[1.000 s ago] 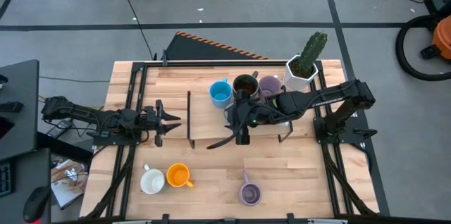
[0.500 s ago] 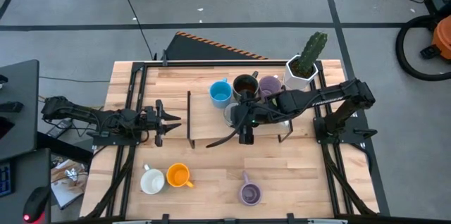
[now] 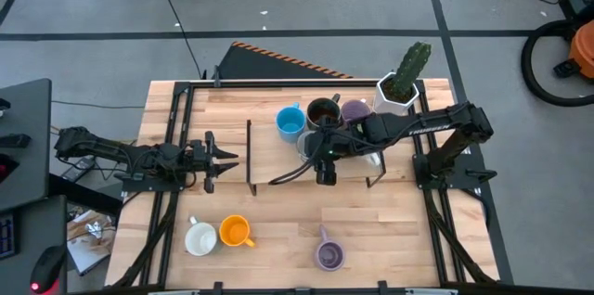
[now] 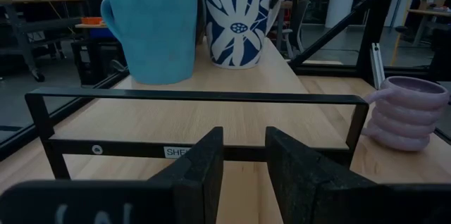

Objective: Place coffee mugs
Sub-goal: Put the blue patterned mug on the shelf

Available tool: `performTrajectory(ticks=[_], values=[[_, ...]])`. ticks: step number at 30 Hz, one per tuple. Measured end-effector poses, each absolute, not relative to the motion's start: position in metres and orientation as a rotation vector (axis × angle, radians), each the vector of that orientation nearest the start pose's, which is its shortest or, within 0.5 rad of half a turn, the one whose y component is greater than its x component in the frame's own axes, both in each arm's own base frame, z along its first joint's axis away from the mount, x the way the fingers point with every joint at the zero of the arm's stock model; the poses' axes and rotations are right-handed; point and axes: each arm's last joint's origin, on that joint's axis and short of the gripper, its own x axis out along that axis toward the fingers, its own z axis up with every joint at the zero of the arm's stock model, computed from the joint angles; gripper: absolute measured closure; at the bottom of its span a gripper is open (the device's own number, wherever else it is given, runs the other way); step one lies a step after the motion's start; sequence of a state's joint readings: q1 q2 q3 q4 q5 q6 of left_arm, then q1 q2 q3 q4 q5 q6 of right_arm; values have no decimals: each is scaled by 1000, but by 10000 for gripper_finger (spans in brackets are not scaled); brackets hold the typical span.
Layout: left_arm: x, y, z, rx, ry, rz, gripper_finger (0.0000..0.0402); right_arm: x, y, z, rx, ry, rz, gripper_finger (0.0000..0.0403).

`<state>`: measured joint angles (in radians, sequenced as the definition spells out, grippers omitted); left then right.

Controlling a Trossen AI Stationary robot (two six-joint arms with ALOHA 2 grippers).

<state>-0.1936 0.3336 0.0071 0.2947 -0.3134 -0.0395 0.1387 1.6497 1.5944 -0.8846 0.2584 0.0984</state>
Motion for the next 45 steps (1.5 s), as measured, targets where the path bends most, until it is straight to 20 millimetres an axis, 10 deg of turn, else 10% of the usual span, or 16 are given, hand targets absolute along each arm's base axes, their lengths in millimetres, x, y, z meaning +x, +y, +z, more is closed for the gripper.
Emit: performTrajectory(ticks=[45], values=[[117,-14,165,-32,29,117,290,331,43,357,5,979,-160,257]])
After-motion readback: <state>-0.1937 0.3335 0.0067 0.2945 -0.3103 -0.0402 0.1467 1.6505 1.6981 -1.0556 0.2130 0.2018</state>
